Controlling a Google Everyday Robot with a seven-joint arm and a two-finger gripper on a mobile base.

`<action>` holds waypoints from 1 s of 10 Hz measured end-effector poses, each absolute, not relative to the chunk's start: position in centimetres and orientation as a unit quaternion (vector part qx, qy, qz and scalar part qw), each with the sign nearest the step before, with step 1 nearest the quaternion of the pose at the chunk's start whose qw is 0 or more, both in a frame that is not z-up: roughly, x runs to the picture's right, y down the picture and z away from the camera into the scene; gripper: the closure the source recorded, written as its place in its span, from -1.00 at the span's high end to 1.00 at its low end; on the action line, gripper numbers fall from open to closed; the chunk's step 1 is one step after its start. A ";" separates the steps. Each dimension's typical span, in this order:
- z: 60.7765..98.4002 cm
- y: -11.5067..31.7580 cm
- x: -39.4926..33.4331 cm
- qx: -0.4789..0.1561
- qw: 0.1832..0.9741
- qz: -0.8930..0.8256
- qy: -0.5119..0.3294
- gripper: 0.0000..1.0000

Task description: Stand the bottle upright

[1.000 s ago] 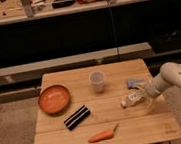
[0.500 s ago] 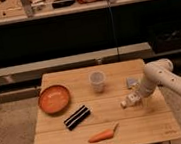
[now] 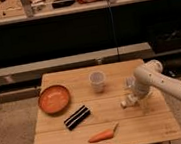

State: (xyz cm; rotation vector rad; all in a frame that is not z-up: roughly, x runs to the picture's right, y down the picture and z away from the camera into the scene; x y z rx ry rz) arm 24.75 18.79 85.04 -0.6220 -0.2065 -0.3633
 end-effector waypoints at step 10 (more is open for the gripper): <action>85.9 19.2 24.0 -0.311 0.927 -0.203 -0.058 -0.01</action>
